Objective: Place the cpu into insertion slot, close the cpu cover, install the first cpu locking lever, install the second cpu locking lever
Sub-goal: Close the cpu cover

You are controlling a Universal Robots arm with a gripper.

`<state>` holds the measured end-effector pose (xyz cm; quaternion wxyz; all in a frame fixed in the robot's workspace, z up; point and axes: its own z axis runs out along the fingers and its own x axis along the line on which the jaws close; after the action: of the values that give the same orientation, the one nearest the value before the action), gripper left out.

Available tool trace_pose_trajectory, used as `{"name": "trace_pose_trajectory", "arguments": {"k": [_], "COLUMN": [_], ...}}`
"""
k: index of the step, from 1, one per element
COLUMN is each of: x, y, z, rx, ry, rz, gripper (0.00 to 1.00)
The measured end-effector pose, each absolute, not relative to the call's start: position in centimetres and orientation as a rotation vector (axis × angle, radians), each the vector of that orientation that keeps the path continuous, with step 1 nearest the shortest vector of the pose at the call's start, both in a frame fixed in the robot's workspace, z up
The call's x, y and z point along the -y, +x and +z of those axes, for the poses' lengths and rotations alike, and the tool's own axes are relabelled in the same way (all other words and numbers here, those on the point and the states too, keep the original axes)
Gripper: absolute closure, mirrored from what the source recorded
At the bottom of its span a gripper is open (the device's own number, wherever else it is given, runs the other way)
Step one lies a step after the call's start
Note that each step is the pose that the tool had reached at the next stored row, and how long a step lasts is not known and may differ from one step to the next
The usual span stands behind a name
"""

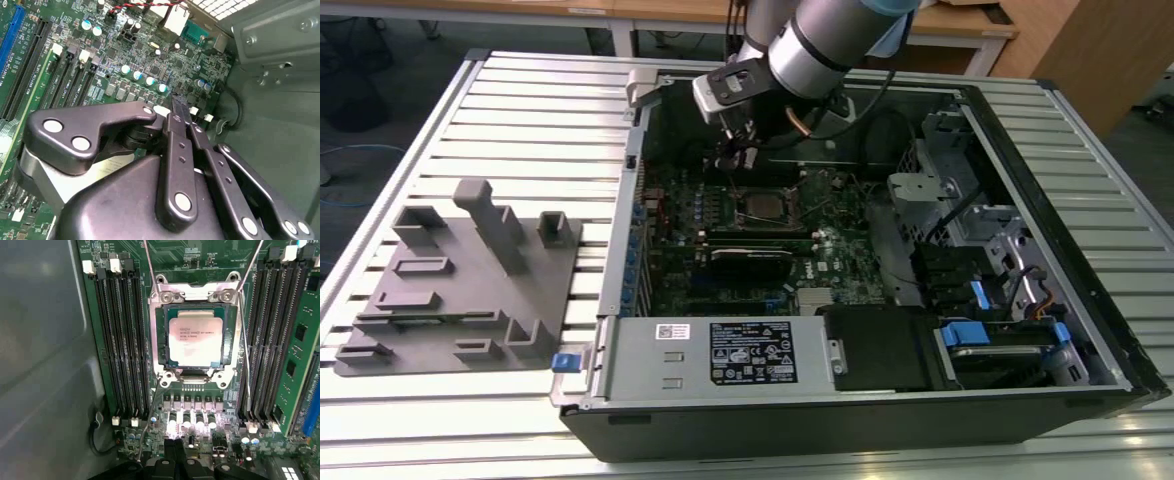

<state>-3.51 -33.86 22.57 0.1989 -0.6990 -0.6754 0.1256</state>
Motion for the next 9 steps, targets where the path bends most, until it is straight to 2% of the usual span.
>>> {"name": "trace_pose_trajectory", "arguments": {"k": [9], "x": [33.86], "y": [-3.51], "z": [22.87], "rx": [1.889], "ry": [-1.955], "rz": [0.348], "gripper": [0.89]}}
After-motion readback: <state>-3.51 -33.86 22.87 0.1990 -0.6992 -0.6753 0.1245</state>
